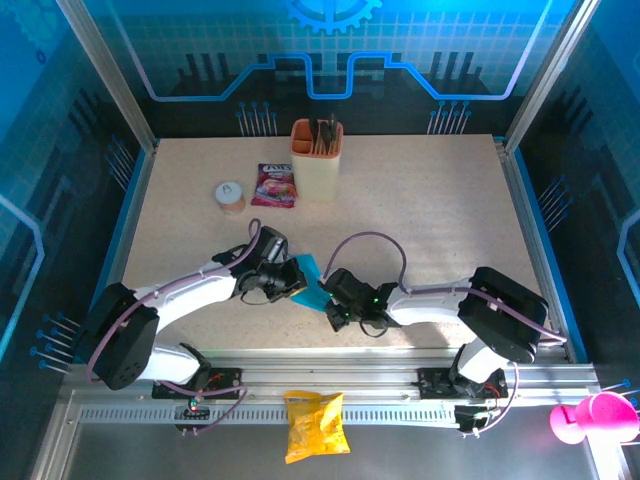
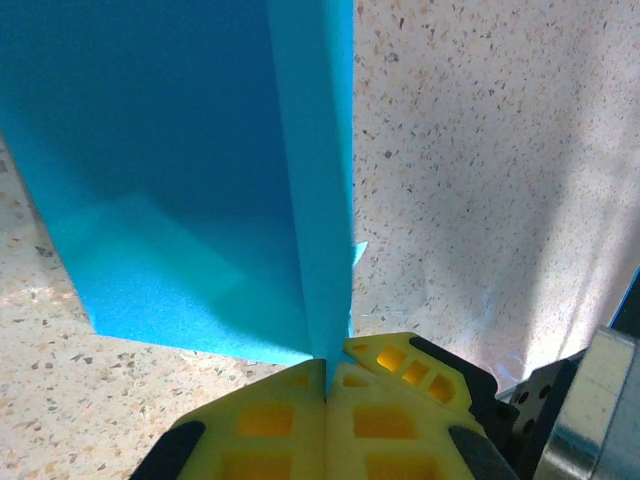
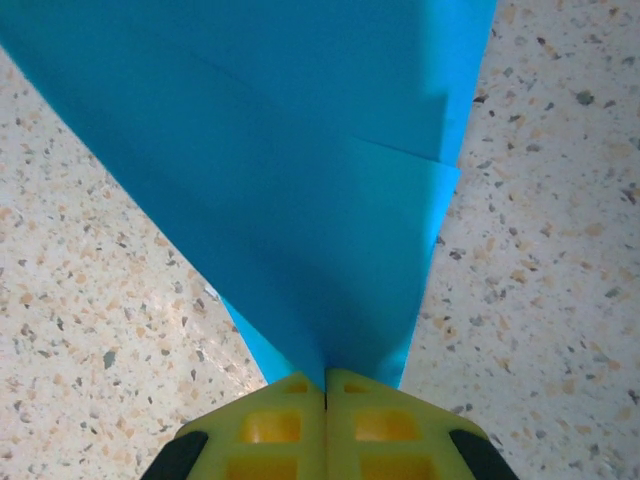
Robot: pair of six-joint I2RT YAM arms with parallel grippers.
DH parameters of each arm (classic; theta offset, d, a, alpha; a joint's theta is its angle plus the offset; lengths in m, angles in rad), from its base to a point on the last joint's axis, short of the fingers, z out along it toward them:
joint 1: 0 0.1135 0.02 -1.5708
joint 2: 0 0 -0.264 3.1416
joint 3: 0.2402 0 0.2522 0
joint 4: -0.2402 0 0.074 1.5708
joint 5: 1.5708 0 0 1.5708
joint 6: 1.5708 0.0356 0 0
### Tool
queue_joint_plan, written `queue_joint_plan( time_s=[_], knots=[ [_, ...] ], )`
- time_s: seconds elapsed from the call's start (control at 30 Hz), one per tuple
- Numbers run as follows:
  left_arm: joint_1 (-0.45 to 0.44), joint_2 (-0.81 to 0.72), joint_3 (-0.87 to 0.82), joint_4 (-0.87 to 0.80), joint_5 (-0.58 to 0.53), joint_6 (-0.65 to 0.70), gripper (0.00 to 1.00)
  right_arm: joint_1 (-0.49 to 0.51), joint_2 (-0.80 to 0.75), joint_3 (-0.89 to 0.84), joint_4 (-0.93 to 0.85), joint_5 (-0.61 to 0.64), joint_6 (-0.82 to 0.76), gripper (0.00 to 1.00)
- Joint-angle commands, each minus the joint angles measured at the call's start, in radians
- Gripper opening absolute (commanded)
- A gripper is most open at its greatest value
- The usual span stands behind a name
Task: Fold a paper plane with a square sheet of paper (pick it up from the middle)
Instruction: Fourth fold the wing at the center of the table.
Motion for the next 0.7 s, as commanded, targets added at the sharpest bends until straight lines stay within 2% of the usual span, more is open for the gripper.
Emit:
queue_joint_plan(
  time_s=[0.0,0.67],
  knots=[
    [0.008,0.012,0.049,-0.042,-0.021,-0.030,0.00,-0.030,0.041,-0.038,-0.016,-0.085,0.025,0.00],
    [0.008,0.027,0.086,-0.047,-0.044,-0.031,0.00,-0.147,0.124,-0.101,0.096,-0.344,0.107,0.00]
  ],
)
